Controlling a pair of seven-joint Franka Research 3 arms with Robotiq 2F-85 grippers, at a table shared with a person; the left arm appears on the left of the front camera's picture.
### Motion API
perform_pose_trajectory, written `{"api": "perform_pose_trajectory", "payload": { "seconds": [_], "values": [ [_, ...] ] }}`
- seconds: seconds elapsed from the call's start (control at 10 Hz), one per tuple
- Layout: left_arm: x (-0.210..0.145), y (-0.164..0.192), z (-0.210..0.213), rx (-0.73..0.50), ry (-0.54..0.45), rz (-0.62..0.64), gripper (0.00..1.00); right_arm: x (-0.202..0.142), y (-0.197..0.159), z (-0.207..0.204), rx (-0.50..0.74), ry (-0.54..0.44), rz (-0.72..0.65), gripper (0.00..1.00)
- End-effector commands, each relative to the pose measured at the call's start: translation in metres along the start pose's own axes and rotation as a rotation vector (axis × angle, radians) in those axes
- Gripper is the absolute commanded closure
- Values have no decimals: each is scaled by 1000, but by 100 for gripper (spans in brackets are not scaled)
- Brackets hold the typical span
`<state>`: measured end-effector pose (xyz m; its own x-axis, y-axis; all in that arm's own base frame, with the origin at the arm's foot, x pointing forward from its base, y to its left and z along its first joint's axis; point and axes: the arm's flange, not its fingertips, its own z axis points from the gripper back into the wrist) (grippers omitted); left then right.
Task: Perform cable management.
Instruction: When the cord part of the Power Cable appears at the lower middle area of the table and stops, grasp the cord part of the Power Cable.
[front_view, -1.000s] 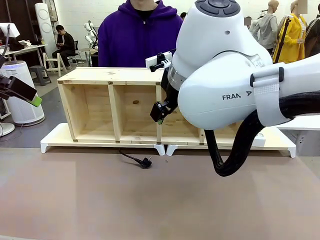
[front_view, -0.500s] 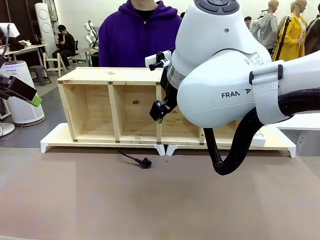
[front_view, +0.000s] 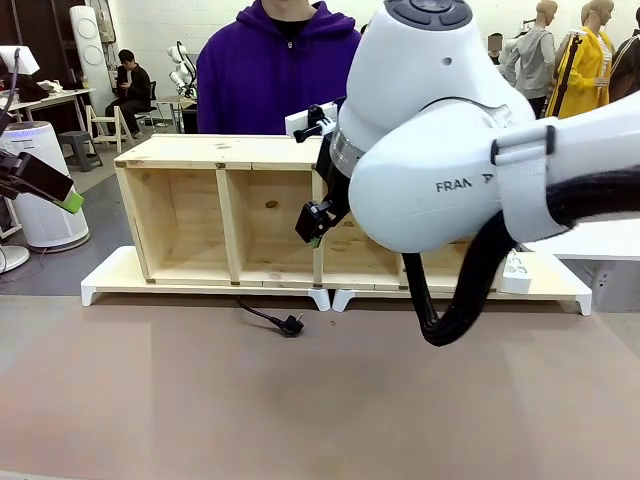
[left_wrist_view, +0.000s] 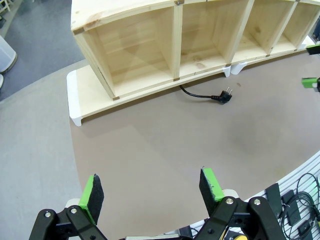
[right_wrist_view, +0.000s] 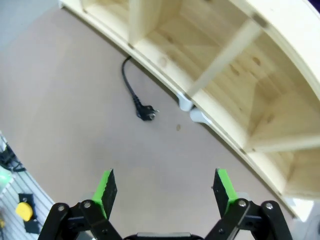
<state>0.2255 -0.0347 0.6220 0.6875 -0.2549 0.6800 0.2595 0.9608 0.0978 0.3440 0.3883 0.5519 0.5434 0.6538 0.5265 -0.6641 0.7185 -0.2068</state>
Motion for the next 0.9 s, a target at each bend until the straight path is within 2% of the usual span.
{"api": "perform_pose_trajectory", "payload": {
  "seconds": [0.0,0.3,0.8],
  "values": [
    [2,1,-1,-1,-8,9,0,41,2,-35,134,25,122,0],
    [2,1,-1,-1,-8,9,0,58,19,-81,257,66,196,0],
    [2,1,-1,-1,-8,9,0,45,29,-146,332,120,240,0]
  ]
}}
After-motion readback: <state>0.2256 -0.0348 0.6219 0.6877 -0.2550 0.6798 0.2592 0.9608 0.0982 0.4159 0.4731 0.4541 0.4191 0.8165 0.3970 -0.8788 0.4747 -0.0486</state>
